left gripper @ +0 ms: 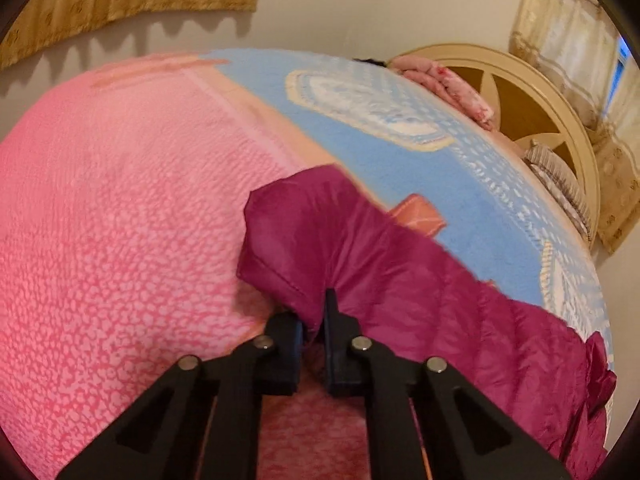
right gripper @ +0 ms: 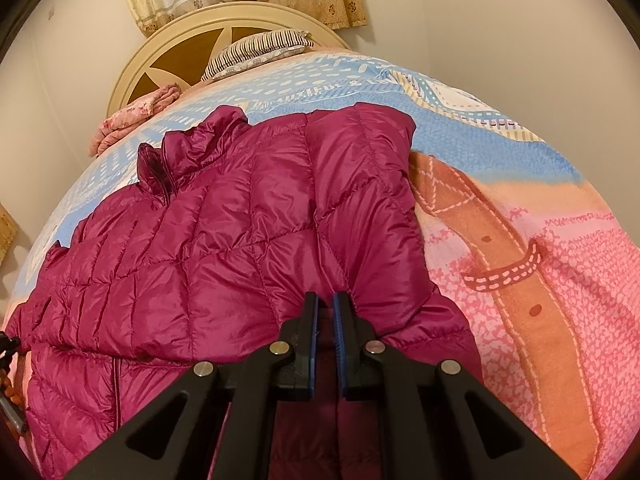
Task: Fold large clothes
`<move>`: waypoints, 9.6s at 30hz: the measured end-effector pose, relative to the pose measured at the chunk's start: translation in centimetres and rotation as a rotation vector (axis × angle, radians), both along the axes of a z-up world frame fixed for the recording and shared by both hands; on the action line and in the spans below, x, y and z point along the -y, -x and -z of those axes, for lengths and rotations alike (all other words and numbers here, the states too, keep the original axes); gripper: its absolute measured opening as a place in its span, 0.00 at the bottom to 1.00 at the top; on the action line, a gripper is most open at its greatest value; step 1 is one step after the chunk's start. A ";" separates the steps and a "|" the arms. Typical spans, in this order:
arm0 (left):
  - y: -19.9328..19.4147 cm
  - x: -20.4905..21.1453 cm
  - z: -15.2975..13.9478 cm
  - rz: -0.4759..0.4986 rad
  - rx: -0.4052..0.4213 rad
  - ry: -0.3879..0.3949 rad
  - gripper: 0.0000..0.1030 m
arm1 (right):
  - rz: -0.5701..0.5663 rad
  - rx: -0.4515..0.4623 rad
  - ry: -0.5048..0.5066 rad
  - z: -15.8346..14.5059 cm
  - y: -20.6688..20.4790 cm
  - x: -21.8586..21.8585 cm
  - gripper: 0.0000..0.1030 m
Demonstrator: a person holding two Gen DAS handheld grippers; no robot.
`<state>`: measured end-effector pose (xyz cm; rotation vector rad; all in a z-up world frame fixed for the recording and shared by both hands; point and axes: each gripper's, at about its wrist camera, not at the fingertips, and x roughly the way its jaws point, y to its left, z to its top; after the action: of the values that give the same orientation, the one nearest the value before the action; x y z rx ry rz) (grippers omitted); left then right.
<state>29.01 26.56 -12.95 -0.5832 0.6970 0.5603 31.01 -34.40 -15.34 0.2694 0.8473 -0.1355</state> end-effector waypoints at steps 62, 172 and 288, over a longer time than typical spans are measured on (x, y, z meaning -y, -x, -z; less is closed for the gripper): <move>-2.0 25.4 -4.8 0.740 0.035 -0.218 0.97 | -0.191 -0.030 0.036 -3.3 -1.9 -7.8 0.19; -6.6 21.8 1.0 0.598 0.091 0.008 1.00 | -0.111 -0.260 -0.077 -3.2 -15.9 0.8 0.07; -16.5 34.4 2.0 0.774 -0.089 -0.233 0.80 | -0.147 -0.026 -0.077 1.3 -15.6 -0.3 0.12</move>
<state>45.50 -7.84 -14.95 -0.0437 0.8596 -0.0598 46.62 -34.11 -16.67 0.2766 0.8961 0.0307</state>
